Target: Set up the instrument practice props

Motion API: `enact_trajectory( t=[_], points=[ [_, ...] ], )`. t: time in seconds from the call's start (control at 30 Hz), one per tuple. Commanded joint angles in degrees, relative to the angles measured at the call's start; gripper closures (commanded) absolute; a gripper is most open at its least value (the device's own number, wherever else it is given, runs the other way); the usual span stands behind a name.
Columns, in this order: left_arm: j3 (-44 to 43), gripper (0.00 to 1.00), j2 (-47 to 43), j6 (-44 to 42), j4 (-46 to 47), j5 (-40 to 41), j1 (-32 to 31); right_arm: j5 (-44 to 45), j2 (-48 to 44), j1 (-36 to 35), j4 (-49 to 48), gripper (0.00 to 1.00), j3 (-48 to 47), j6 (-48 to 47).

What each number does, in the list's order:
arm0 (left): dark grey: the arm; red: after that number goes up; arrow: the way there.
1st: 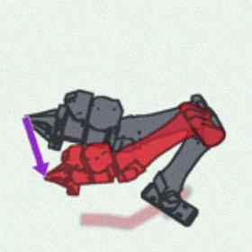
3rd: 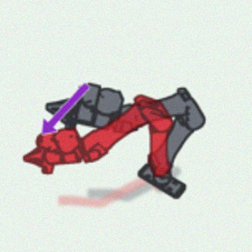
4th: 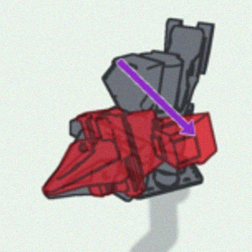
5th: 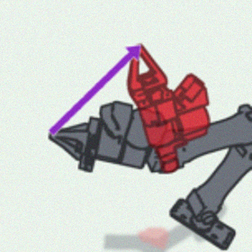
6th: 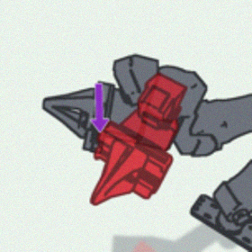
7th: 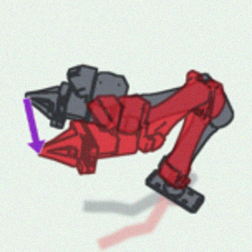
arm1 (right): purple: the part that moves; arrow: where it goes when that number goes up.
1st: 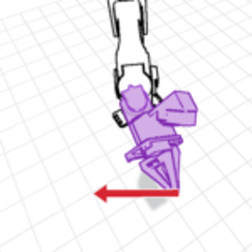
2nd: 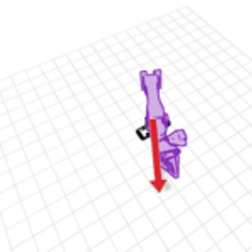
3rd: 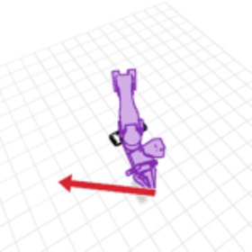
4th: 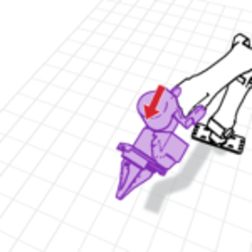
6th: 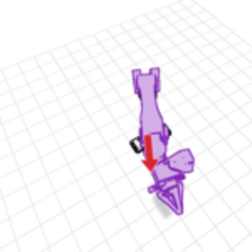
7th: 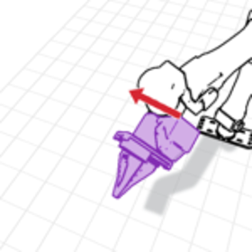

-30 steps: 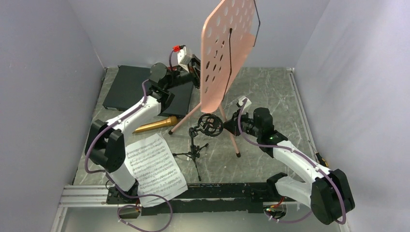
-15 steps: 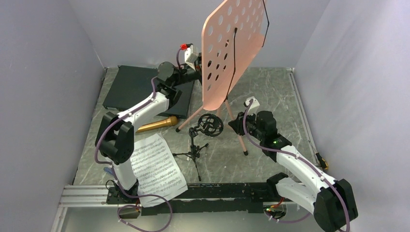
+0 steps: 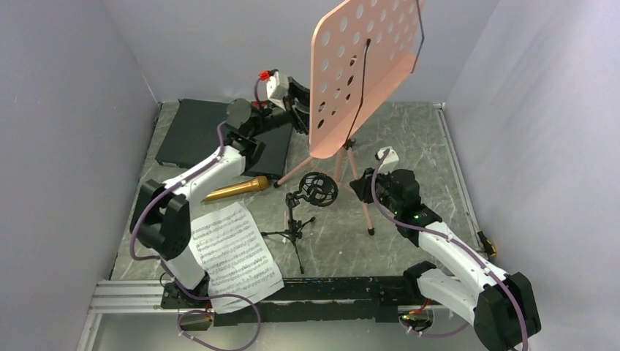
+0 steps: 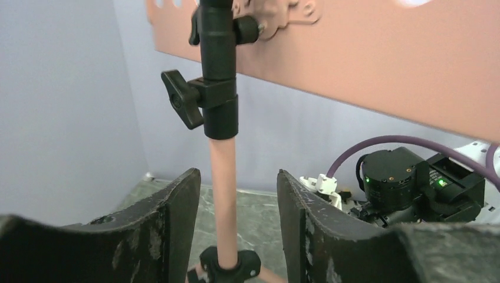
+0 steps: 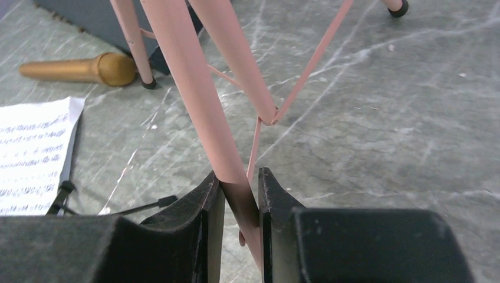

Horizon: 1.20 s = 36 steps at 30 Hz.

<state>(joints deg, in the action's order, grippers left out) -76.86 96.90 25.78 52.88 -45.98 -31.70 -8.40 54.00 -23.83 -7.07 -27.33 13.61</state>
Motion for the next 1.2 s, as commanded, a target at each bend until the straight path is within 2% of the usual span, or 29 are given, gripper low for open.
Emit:
enact_trajectory(
  t=[0.0, 0.2, 0.33, 0.37, 0.43, 0.6, 0.8, 0.9, 1.17],
  points=[
    [2.09, 0.41, -6.98, -3.7, 0.21, 2.98, 0.59, 8.64, -0.38, 2.01, 1.39, 1.0, 0.44, 7.46],
    [5.31, 0.25, -11.8, -7.51, -4.81, 6.28, 0.81, 8.66, -1.03, 2.04, 2.58, 1.0, 0.17, 6.9],
    [9.59, 0.18, -16.51, -10.26, -9.35, 9.97, 0.85, 7.17, -1.31, 2.04, 3.57, 1.0, -0.23, 6.21],
    [10.85, 0.13, -17.75, -11.06, -10.51, 11.08, 0.85, 6.66, -1.35, 1.98, 3.68, 1.0, -0.32, 6.02],
    [13.42, 0.08, -20.86, -12.53, -13.12, 13.72, 0.88, 6.32, -1.15, 1.87, 4.11, 1.0, -0.71, 5.68],
    [19.49, 0.07, -28.68, -14.92, -19.8, 20.12, 0.9, 6.49, 1.71, 1.25, 6.8, 1.0, -3.39, 4.46],
    [25.92, 0.07, -37.45, -13.68, -25.72, 26.08, 0.88, 8.15, 3.16, -1.9, 10.74, 1.0, -5.48, 2.68],
    [27.69, 0.06, -39.76, -13.17, -29.22, 28.13, 0.85, 11.21, 4.43, -3.85, 13.17, 1.0, -7.56, 1.36],
    [31.39, 0.07, -42.84, -9.71, -34.23, 29.39, 0.9, 11.39, 4.18, -5.1, 15.41, 1.0, -8.32, 1.17]
  ],
)
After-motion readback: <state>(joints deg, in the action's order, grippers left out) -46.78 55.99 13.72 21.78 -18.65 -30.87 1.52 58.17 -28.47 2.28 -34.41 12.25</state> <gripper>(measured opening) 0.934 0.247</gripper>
